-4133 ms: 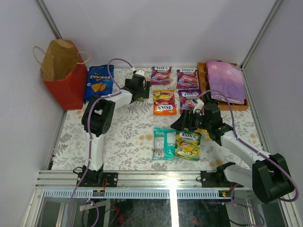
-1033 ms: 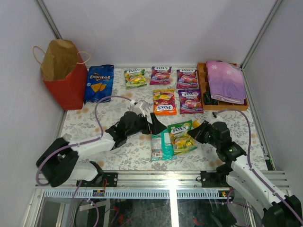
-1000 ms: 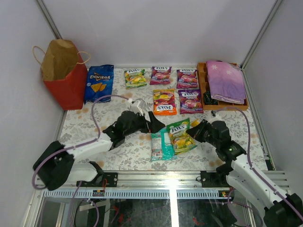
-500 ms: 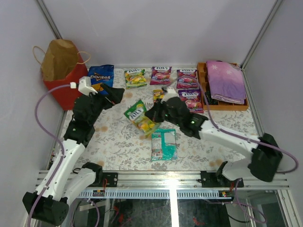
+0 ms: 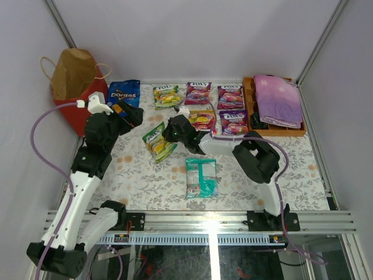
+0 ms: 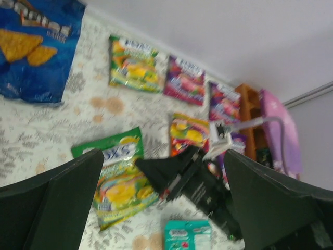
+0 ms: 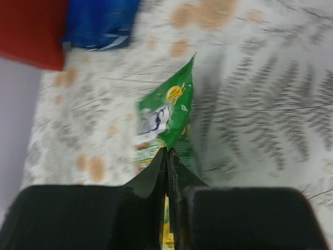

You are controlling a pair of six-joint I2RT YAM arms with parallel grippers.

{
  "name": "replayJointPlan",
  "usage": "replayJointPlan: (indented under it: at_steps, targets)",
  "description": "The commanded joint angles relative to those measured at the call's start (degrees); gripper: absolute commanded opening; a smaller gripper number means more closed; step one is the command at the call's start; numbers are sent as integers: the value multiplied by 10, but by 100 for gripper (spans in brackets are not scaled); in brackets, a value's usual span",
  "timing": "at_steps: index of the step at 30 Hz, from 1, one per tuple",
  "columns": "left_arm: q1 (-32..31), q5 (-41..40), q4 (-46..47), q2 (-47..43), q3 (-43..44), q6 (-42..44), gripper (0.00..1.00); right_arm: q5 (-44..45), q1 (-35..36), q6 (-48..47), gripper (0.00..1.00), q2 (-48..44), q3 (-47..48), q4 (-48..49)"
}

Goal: Take the snacks out of the paper bag

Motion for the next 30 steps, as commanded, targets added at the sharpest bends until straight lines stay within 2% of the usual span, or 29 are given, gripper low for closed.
replayJointPlan:
  at_steps: [1,3,6,8,10,14,21,23,27,30]
  targets:
    - [4,21,4,34,-59,-1,100,-5,-61,28,13,56,37,59]
    - [4,30,16,52,-82,-3,100,-16,-68,19,36,57,32,54]
    - [4,32,31,83,-111,3,100,-15,-69,0,57,26,6,54]
    - [3,28,41,101,-133,2,100,-6,-69,-11,69,-6,-23,59]
    - [3,25,62,117,-166,-7,100,0,-69,-25,75,-37,-37,61]
    - [3,11,93,175,-192,-18,100,-44,-68,-45,75,-49,-23,39]
    - [5,16,173,312,-190,-12,100,-83,-68,-45,58,12,7,-17]
    - [10,32,184,352,-176,-4,95,-83,-68,-53,54,22,14,-36]
    - [20,75,226,416,-160,-12,74,-84,-68,-76,51,44,41,-89]
    - [21,92,255,446,-155,-25,69,-85,-68,-82,46,57,53,-113]
